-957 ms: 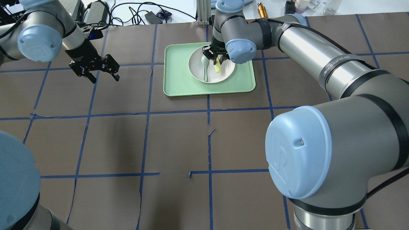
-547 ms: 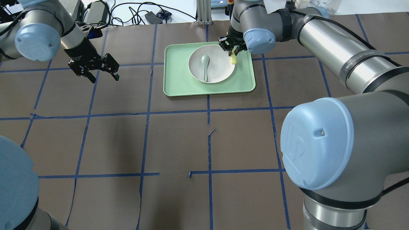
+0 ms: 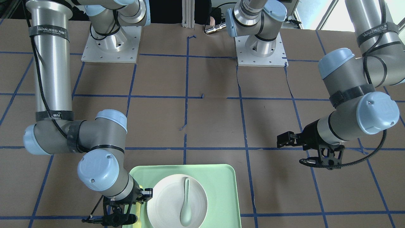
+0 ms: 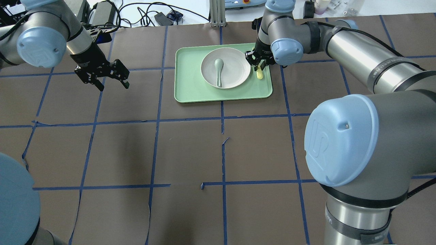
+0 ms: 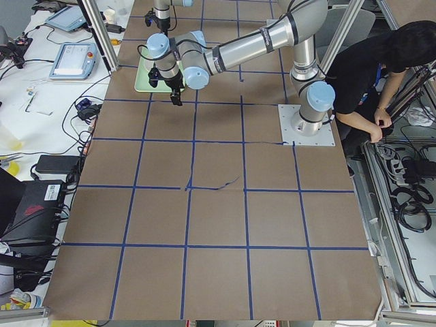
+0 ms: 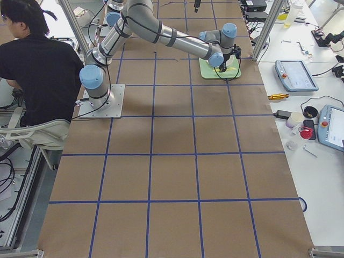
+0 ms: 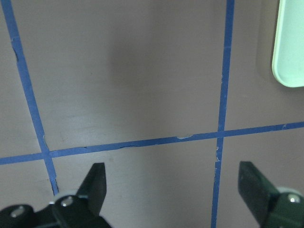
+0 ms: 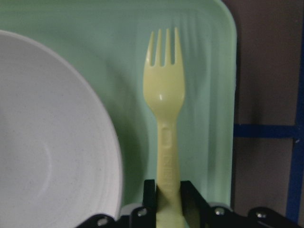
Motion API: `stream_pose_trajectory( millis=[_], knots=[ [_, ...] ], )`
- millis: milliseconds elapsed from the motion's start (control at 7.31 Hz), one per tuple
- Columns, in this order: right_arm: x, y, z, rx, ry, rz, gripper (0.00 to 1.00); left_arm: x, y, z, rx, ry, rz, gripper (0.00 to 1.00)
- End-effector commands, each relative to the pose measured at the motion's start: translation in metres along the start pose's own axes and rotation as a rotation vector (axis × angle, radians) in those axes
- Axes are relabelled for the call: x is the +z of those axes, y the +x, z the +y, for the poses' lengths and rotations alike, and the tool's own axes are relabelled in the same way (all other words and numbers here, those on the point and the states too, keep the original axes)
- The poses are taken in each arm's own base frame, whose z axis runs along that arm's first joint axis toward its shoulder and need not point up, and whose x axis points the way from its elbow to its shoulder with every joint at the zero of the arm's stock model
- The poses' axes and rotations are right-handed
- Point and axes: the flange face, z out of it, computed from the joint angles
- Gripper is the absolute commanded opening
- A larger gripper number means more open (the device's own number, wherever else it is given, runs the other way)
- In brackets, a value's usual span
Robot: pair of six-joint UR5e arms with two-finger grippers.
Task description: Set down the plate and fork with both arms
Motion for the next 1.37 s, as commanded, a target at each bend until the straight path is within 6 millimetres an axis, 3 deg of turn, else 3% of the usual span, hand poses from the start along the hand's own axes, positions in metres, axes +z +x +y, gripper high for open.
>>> stream_pose_trajectory(
  millis=[0, 410, 684, 957, 1094, 1231],
  knots=[
    [0.006, 0.001, 0.007, -0.026, -0.018, 0.003, 0.99, -0.004, 0.001, 0.004, 0.001, 0.004, -0.006, 1.0],
    [-0.063, 0.0, 0.019, -0.034, -0.006, 0.034, 1.0, -0.032, 0.005, 0.007, 0.007, 0.063, -0.02, 1.0],
    [-0.16, 0.006, 0.063, -0.028, -0.102, 0.107, 1.0, -0.06, 0.007, 0.026, 0.005, 0.071, -0.152, 1.0],
    [-0.239, 0.001, 0.119, -0.016, -0.199, 0.109, 1.0, -0.09, 0.019, 0.057, -0.112, 0.081, -0.16, 1.0],
    [-0.268, -0.005, 0.142, -0.015, -0.211, 0.101, 1.0, -0.105, 0.042, 0.08, -0.174, 0.065, -0.163, 1.0],
    [-0.283, -0.007, 0.159, -0.017, -0.225, 0.099, 1.0, -0.111, 0.073, 0.095, -0.197, 0.052, -0.165, 1.0]
  ],
)
